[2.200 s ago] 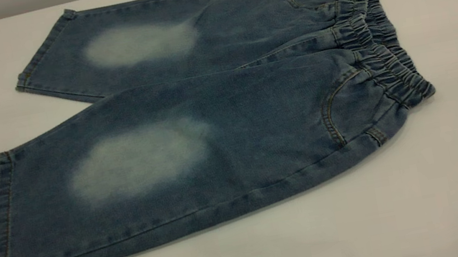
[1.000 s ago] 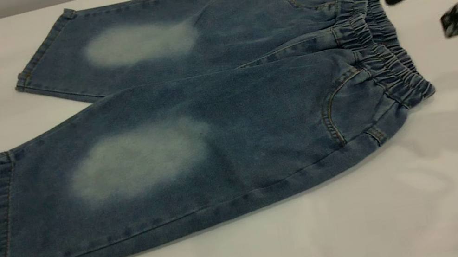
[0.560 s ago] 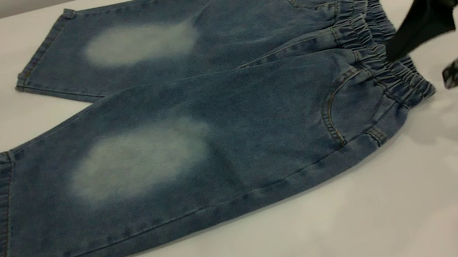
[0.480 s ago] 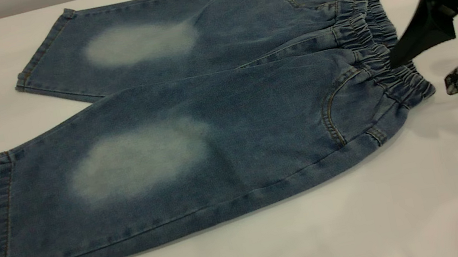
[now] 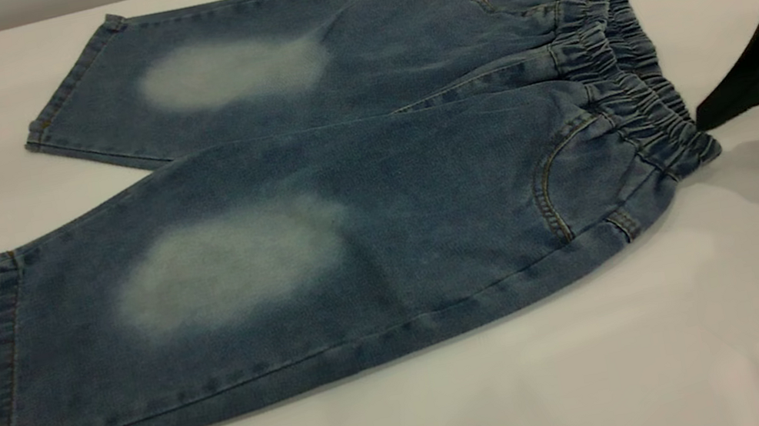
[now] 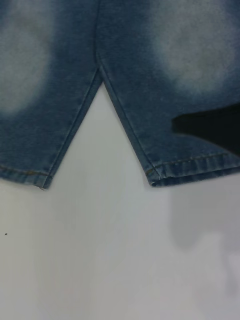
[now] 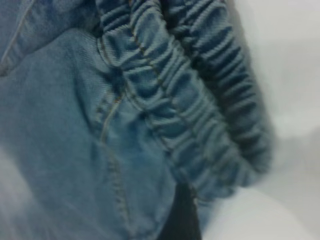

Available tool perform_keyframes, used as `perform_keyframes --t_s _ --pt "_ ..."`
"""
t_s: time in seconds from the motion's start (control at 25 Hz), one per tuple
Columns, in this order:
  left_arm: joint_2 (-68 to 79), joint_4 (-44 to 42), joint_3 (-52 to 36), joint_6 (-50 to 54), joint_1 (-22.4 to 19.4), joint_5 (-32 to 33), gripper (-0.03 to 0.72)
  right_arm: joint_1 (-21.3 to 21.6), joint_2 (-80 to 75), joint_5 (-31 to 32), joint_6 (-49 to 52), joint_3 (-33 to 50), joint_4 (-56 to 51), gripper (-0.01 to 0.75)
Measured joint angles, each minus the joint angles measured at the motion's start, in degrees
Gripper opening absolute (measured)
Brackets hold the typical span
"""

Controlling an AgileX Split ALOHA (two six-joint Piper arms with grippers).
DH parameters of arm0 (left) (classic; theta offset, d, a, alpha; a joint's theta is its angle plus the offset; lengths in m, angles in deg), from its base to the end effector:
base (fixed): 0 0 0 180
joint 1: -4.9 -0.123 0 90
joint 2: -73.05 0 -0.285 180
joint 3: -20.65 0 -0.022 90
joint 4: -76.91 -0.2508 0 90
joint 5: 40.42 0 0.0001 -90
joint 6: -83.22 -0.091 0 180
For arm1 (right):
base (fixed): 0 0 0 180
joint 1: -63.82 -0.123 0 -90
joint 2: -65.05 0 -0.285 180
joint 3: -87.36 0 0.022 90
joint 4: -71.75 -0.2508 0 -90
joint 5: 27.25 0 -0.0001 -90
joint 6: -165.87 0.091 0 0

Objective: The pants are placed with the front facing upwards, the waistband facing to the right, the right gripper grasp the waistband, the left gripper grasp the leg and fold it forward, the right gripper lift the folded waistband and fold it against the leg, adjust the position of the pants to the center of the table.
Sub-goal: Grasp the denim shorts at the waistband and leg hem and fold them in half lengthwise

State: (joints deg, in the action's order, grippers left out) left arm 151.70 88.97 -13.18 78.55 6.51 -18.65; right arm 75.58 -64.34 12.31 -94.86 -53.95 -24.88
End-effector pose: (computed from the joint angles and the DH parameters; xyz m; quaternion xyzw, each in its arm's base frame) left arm 0.2492 -0.0141 0.2640 -0.0244 0.9190 -0.0635 0.3884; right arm 0.2812 0.0003 0.0352 0.1889 0.9132 0.3390 0.1244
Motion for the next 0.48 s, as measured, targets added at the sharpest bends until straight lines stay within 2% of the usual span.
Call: perform_keyframes --t_s 0.4,0.48 --pt "0.0 0.0 0.0 0.0 0.0 0.0 0.568 0.0 -6.9 11.4 -6.3 -2.5 -6.2 0.565" --pt "0.0 0.0 0.0 0.0 0.0 0.1 0.568 0.0 -7.3 12.1 -7.0 -2.5 -6.4 0.554"
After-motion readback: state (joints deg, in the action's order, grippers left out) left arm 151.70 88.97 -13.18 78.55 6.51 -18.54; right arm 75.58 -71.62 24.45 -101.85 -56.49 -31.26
